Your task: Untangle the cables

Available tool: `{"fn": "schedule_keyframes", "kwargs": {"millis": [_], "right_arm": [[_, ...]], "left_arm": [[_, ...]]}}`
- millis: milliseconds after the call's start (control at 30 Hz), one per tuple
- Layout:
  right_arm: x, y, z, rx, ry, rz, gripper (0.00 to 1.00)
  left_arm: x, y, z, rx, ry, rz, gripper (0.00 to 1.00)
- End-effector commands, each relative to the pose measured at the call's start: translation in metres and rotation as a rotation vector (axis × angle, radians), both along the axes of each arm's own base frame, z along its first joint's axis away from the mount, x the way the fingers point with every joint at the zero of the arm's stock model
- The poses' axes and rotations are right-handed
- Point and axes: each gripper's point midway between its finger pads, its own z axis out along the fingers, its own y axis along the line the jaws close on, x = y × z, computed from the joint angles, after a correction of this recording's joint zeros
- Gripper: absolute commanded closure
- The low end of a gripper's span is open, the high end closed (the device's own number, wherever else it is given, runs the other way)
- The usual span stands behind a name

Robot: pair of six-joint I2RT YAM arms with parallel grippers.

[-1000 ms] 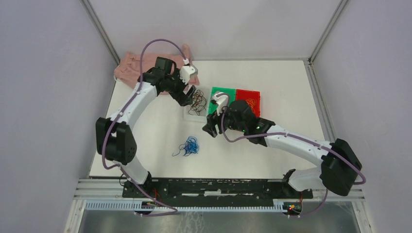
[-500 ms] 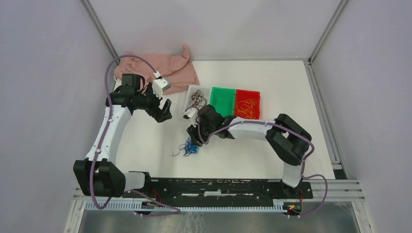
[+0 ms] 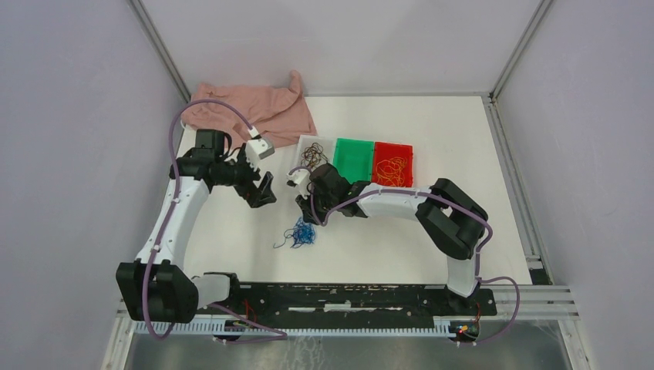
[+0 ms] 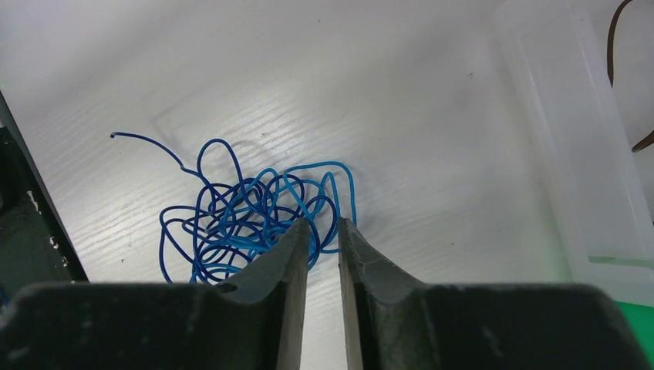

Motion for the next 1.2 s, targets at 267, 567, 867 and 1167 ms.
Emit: {"fn": "schedule_keyframes", "kwargs": {"millis": [267,567,867,1167], "right_arm": [[0.007,0.011,0.007,0.057,-0.009,-0.012,0.78],[0.002,0.015,0.098,0.274,-0.063,-0.031,1.00],[-0.031,0.024,0.160,0.504,0.080,0.007,1.00],[-0.040,0.028,0.176,0.579,0.140,0.022,1.00]], "left_arm": [[-0.013,-0.015,0.016,-0.073,-0.096,-0.127,0.00],[-0.027,-0.022,0.016,-0.098,-0.170,-0.209,0.04],[-0.031,-0.033,0.030,-0.087,-0.423,-0.274,0.11],[-0.046,-0.058,0.031,-0.059,-0.479,-0.383,0.23]]}}
